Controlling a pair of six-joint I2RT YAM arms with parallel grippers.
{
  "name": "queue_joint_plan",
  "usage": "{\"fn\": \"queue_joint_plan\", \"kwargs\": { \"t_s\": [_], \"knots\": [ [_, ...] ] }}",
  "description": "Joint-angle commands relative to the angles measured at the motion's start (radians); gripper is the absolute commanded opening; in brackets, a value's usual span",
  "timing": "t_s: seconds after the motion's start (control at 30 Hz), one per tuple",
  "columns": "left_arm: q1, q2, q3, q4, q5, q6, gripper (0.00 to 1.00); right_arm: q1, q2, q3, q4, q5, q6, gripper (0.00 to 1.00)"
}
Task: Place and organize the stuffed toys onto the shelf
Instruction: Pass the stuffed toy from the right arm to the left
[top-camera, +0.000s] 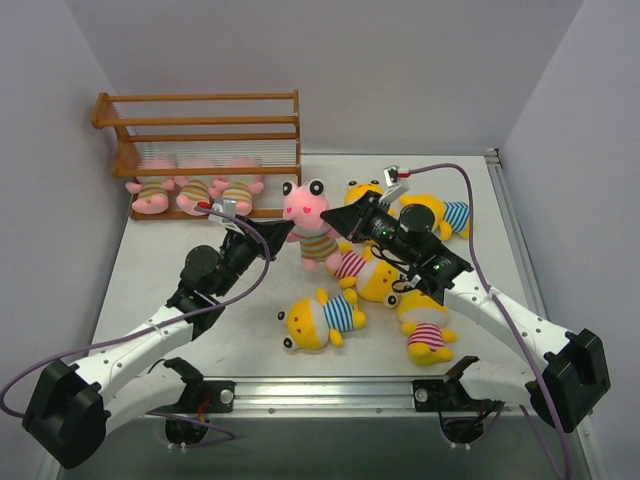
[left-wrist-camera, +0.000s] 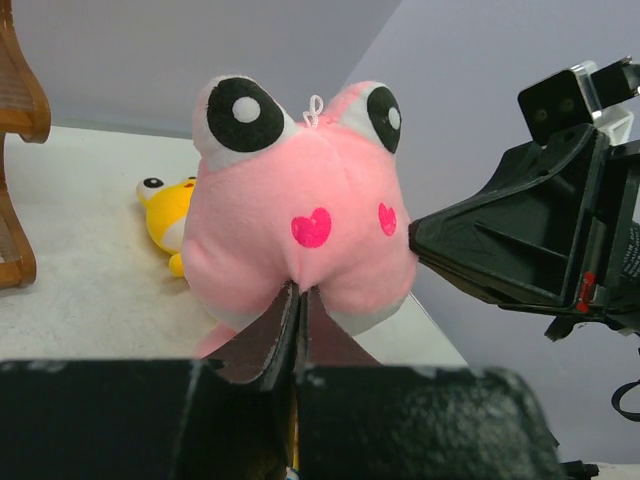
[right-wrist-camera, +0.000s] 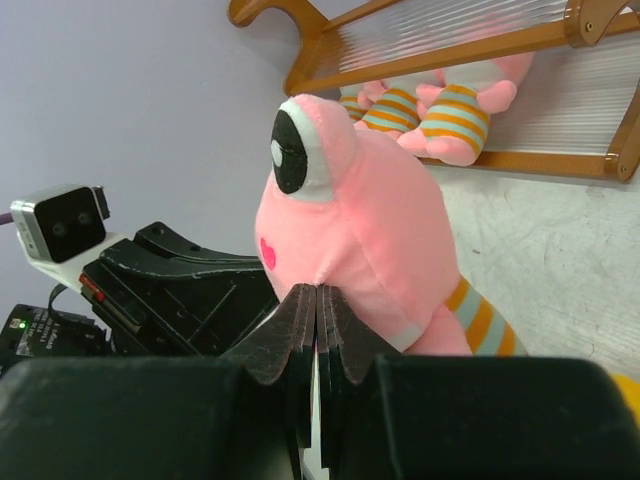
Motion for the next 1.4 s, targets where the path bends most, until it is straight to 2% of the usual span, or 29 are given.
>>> {"fn": "queue_joint_plan", "kwargs": {
  "t_s": [0.0,0.07,0.1,0.13,0.23,0.27,0.33,0.43,0.63,1.0,1.1,1.2,1.23,1.3,1.33,1.37],
  "knots": [
    [-0.003,-0.050,0.009,0.013,-0.017,0.033,0.02,0.009,-0.001,0.024,0.019,-0.012,-0.034,0.00],
    [-0.005,-0.061,0.017,-0.007,-0.017,0.053,0.02,0.009,0.009,0.036,-0.024,-0.012,-0.072,0.02],
    [-0.005,-0.073,0.020,-0.036,-0.017,0.060,0.02,0.009,0.012,0.051,-0.038,-0.013,-0.087,0.08],
    [-0.005,-0.079,0.026,-0.052,-0.017,0.073,0.02,0.009,0.016,0.058,-0.052,-0.019,-0.104,0.25],
    [-0.005,-0.101,0.046,-0.115,-0.017,0.090,0.02,0.009,0.018,0.081,-0.118,-0.019,-0.176,0.48],
    [-0.005,-0.104,0.057,-0.132,-0.038,0.093,0.03,0.009,0.016,0.085,-0.148,-0.018,-0.189,0.60],
    [-0.005,-0.113,0.074,-0.193,-0.043,0.107,0.02,0.009,0.010,0.096,-0.173,-0.015,-0.224,0.72],
    [-0.005,-0.121,0.094,-0.254,-0.035,0.129,0.02,0.009,-0.002,0.101,-0.188,-0.031,-0.258,0.82],
    [-0.003,-0.122,0.146,-0.388,-0.029,0.147,0.02,0.008,-0.010,0.114,-0.199,-0.093,-0.318,0.91],
    [-0.003,-0.107,0.209,-0.460,0.103,0.175,0.02,0.009,0.050,0.124,-0.164,-0.157,-0.348,0.94],
    [-0.003,-0.099,0.224,-0.477,0.120,0.185,0.02,0.009,0.064,0.121,-0.146,-0.191,-0.344,0.89],
    [-0.003,-0.090,0.226,-0.478,0.125,0.188,0.02,0.009,0.064,0.113,-0.124,-0.203,-0.341,0.74],
    [-0.003,-0.087,0.227,-0.480,0.126,0.189,0.02,0.009,0.061,0.108,-0.119,-0.206,-0.338,0.62],
    [-0.003,-0.079,0.229,-0.489,0.125,0.190,0.03,0.011,0.059,0.102,-0.103,-0.211,-0.335,0.48],
    [-0.003,-0.078,0.230,-0.494,0.122,0.192,0.02,0.009,0.056,0.099,-0.099,-0.211,-0.333,0.33],
    [-0.003,-0.078,0.230,-0.500,0.114,0.195,0.02,0.009,0.055,0.098,-0.095,-0.209,-0.331,0.25]
  ]
}}
